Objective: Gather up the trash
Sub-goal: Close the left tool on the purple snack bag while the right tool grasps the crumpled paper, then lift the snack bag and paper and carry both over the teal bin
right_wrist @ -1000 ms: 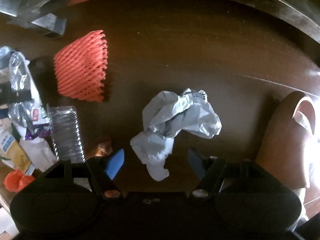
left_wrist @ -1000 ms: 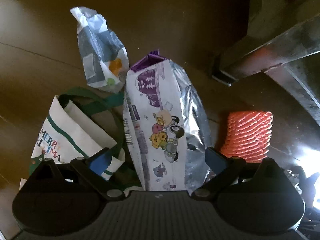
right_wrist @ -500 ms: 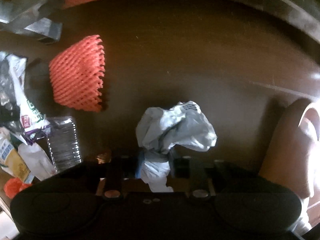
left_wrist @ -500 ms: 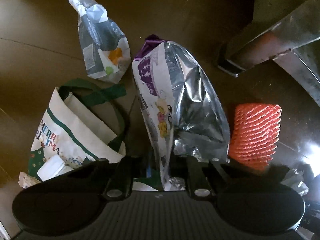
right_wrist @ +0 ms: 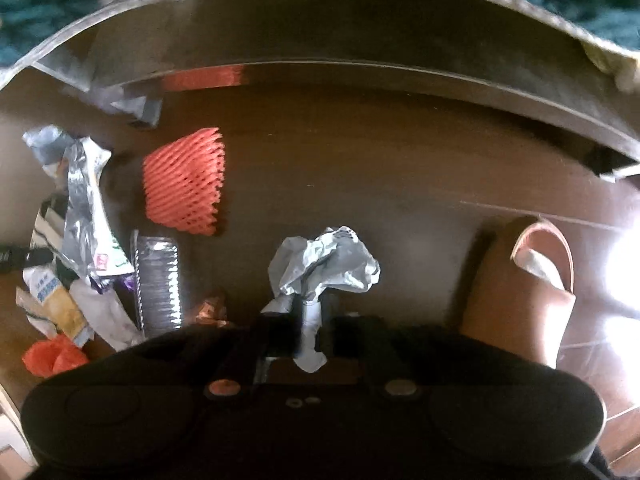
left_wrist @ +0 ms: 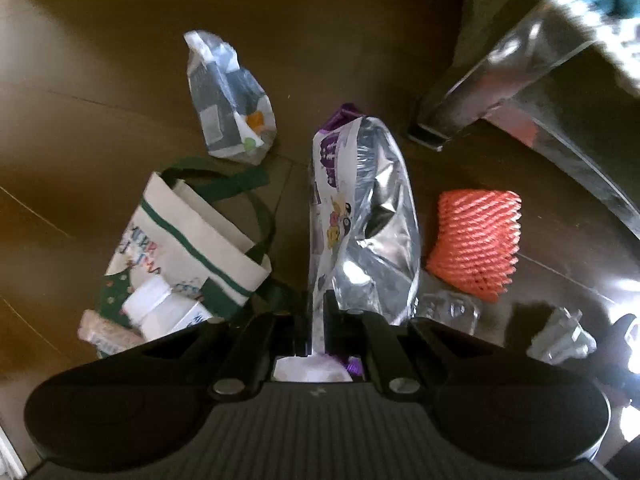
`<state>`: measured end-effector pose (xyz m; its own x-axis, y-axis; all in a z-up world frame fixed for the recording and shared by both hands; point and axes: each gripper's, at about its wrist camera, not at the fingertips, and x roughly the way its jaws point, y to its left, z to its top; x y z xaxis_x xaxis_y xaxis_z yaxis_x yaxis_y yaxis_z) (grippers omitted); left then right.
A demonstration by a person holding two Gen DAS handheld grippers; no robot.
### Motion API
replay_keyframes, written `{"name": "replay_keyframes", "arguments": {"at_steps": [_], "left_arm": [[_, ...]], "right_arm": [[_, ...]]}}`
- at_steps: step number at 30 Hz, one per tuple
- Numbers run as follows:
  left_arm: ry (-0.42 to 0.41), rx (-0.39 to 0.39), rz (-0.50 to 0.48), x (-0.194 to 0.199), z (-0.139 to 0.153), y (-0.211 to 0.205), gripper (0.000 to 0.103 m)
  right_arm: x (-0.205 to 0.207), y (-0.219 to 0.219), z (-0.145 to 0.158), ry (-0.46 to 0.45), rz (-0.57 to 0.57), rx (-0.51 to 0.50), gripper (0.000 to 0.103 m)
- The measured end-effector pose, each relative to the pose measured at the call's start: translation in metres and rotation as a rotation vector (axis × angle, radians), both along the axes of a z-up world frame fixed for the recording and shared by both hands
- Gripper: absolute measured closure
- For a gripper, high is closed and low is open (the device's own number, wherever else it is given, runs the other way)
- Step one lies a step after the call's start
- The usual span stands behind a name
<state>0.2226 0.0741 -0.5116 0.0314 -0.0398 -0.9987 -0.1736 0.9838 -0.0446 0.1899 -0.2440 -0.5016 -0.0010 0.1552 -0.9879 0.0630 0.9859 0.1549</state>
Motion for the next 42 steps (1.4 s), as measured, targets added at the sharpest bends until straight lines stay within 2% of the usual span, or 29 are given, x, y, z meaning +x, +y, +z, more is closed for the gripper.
{"name": "replay_keyframes", "arguments": {"at_steps": [2,4,6,8,9,11,12,13,15,22,25,27,30,31,32,34,36,42], "left_arm": [[-0.012,0.01,-0.033,-0.004,0.005,-0.003,0.099],[-0.018,0.025,-0.082,-0.007,0.007,-0.009,0.098],[-0.032,0.041,-0.1,-0.008,0.007,-0.01,0.098],[-0.035,0.011,-0.102,-0.006,0.003,-0.011,0.096],[-0.03,0.001,-0.104,-0.004,0.0,-0.011,0.089],[-0.025,-0.008,-0.119,0.001,-0.008,-0.016,0.064],[-0.034,-0.009,-0.125,0.003,-0.012,-0.018,0.037],[-0.051,-0.003,-0.133,0.006,-0.015,-0.021,0.023],[-0.07,0.008,-0.153,0.013,-0.023,-0.027,0.023],[0.0,0.011,-0.188,0.029,-0.061,-0.049,0.023],[0.045,0.024,-0.146,0.033,-0.073,-0.046,0.023],[0.058,0.006,-0.107,0.035,-0.077,-0.041,0.023],[0.077,0.016,-0.101,0.036,-0.082,-0.039,0.026],[0.075,0.016,-0.098,0.035,-0.082,-0.038,0.04],[0.078,0.006,-0.087,0.034,-0.083,-0.038,0.05],[0.093,0.005,-0.064,0.033,-0.085,-0.033,0.084],[0.103,0.015,-0.064,0.028,-0.085,-0.032,0.1],[0.073,0.026,-0.1,0.013,-0.06,-0.031,0.102]], "right_arm": [[-0.001,0.0,-0.009,0.017,-0.008,0.031,0.078],[-0.002,0.004,-0.016,0.05,-0.019,0.059,0.063],[-0.004,0.01,-0.024,0.068,-0.014,0.084,0.061],[-0.005,0.016,-0.032,0.081,-0.002,0.099,0.056],[-0.004,0.021,-0.039,0.094,0.01,0.096,0.055],[-0.004,0.029,-0.051,0.106,0.04,0.082,0.055],[-0.003,0.034,-0.058,0.108,0.058,0.06,0.054],[-0.003,0.037,-0.063,0.111,0.074,0.041,0.054],[-0.003,0.04,-0.073,0.119,0.095,0.029,0.054],[-0.002,0.045,-0.094,0.141,0.118,-0.005,0.053],[-0.002,0.049,-0.1,0.16,0.122,-0.012,0.053],[-0.003,0.051,-0.1,0.152,0.113,-0.02,0.054],[-0.006,0.054,-0.097,0.132,0.141,-0.053,0.061],[-0.006,0.057,-0.095,0.126,0.162,-0.067,0.063],[-0.007,0.06,-0.091,0.115,0.181,-0.079,0.065],[-0.011,0.064,-0.083,0.082,0.215,-0.085,0.068],[-0.017,0.064,-0.07,0.053,0.228,-0.09,0.068],[-0.035,0.063,-0.013,-0.045,0.279,-0.113,0.069]]}}
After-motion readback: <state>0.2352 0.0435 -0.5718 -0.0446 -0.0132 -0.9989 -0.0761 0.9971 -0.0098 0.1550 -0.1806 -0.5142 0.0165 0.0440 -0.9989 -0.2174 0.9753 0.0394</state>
